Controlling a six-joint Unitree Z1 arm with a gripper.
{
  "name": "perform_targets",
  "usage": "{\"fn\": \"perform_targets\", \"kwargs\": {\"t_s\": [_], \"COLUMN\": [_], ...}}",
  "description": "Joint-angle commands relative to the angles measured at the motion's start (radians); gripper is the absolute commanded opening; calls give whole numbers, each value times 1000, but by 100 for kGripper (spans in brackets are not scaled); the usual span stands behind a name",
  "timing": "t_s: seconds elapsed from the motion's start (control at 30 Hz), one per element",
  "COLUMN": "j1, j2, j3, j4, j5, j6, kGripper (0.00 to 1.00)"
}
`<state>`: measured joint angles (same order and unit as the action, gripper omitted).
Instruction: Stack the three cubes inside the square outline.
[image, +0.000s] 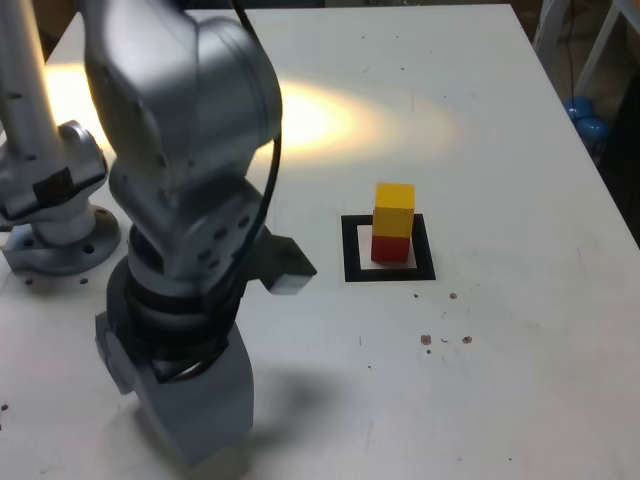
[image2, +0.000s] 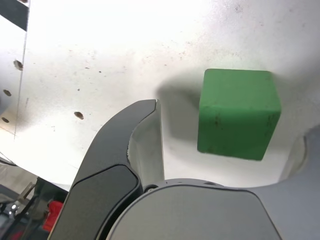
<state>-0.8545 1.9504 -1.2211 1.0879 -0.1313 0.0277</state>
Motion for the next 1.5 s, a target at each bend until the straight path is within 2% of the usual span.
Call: {"fn": "perform_targets", "kwargs": {"t_s": [0.0, 0.2, 0.33, 0.8, 1.0, 1.3, 1.47], "j1": [-2, -2, -2, -2, -2, 5, 41], "j2": [12, 14, 8, 1, -20, -74, -83], "j3": [-8, -20, -26, -29, -28, -63, -156], "j4": [-4, -8, -6, 4, 25, 113, 212], "j5": [0, 31, 50, 44, 58, 103, 126], "j6": [-3, -36, -46, -53, -67, -103, -110], "kGripper": [79, 46, 34, 32, 32, 32, 32]}}
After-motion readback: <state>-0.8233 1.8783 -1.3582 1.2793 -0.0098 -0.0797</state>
